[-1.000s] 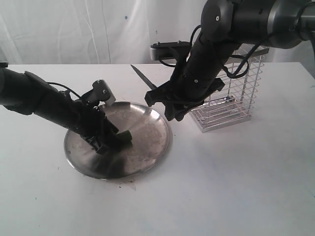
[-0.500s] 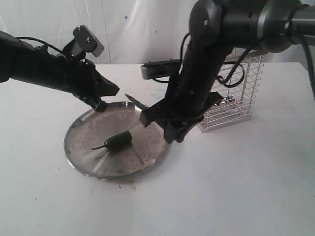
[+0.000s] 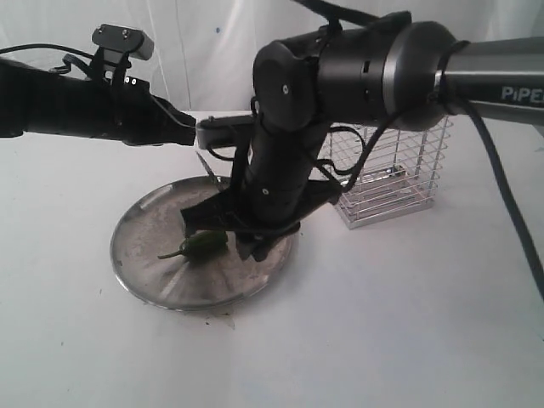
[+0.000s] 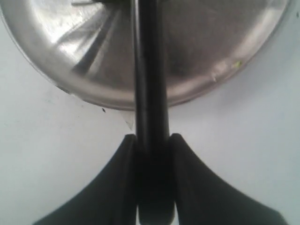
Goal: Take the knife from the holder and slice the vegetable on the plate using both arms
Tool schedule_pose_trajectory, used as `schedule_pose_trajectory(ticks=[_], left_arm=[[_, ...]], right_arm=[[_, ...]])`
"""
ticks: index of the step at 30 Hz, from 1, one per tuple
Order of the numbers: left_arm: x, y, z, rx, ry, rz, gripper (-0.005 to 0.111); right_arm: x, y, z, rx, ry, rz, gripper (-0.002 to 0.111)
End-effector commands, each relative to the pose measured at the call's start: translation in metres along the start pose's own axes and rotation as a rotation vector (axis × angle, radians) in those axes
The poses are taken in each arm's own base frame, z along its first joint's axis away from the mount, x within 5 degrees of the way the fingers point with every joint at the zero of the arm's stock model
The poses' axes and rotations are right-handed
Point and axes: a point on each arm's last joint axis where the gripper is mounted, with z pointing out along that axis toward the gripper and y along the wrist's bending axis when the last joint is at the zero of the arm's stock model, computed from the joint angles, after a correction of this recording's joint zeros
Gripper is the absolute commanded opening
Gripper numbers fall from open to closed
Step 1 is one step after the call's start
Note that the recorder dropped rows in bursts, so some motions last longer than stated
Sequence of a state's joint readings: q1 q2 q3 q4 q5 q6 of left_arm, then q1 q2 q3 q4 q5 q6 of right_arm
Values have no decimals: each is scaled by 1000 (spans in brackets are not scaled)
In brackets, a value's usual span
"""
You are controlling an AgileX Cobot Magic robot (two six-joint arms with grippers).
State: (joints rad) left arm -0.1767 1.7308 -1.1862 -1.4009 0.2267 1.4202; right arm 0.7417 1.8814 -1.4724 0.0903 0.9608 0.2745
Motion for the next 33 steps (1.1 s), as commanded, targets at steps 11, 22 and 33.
schedule_pose_trajectory(ticks=[11,22,33], left_arm=[[28,-2,36,153,2,-131,0],[29,15,34,207,-82,-195,0],[29,16,33,215,-89,-174,0]], right_arm=[[37,-11,14,9,36,23,0],[36,-4,24,-71,51,-2,0],[38,-5,31,-60,81,-3,0]])
